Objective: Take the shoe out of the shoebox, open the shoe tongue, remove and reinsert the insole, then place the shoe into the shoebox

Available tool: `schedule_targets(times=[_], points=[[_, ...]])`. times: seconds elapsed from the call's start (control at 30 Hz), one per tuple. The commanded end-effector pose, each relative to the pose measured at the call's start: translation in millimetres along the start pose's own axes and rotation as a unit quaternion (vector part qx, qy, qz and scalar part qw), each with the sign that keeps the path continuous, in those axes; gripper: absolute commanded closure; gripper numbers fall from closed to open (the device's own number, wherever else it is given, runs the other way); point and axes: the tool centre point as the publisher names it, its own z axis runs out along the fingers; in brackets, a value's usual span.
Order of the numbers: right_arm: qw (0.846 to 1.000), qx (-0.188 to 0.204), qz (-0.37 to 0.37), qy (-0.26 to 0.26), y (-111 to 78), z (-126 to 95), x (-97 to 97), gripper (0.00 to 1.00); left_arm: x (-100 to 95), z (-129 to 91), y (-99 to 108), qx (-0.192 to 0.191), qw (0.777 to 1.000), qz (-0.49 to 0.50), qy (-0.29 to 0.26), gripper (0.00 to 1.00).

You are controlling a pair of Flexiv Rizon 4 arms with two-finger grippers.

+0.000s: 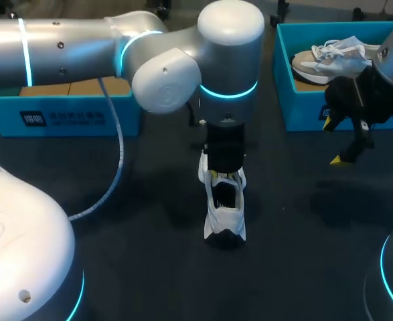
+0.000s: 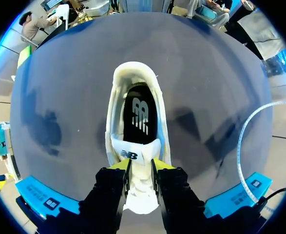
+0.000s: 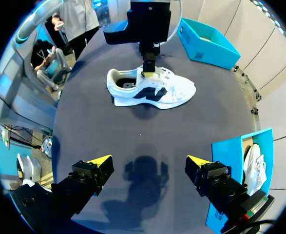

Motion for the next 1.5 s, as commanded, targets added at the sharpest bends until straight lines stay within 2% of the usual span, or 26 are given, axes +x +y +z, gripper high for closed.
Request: schedule_targets(times=[0.03, 0.2, 0.5, 0.83, 1.1, 1.2, 1.37, 1.47, 1.5], points=[[1.000, 0.001, 0.000, -0.001, -0.2, 1, 0.6, 0.00, 1.9, -4, 1, -0.005, 1.000, 0.001, -0.010, 0.71], [1.000, 0.001, 0.000, -0.001, -0.2, 1, 0.6, 0.00, 1.0, -17, 7, -0.018, 1.000, -0.003, -0.021, 0.71], [1.000, 0.001, 0.000, -0.001, -0.2, 1, 0.6, 0.00, 0.4, 2, -9, -0.002, 1.000, -0.008, -0.020, 0.72], [1.000, 0.001, 0.000, -0.001, -0.2, 1, 0.6, 0.00, 9.3, -1, -14, -0.004, 0.999, -0.038, -0.013, 0.71], [1.000, 0.001, 0.000, -0.001, -0.2, 1, 0.6, 0.00, 8.0, 6, -20, 0.008, 0.999, -0.044, -0.012, 0.68], [1.000, 0.001, 0.000, -0.001, -0.2, 1, 0.6, 0.00, 10.2, -3, -18, 0.009, 0.999, -0.047, -0.017, 0.67], [1.000, 0.001, 0.000, -0.001, -0.2, 1, 0.6, 0.00, 15.8, -24, -11, -0.002, 0.998, -0.067, -0.016, 0.60], [1.000, 0.001, 0.000, -0.001, -0.2, 1, 0.6, 0.00, 22.6, -32, -10, 0.003, 0.995, -0.095, -0.010, 0.52], [1.000, 0.001, 0.000, -0.001, -0.2, 1, 0.6, 0.00, 25.3, -35, -11, 0.004, 0.994, -0.105, -0.009, 0.36]])
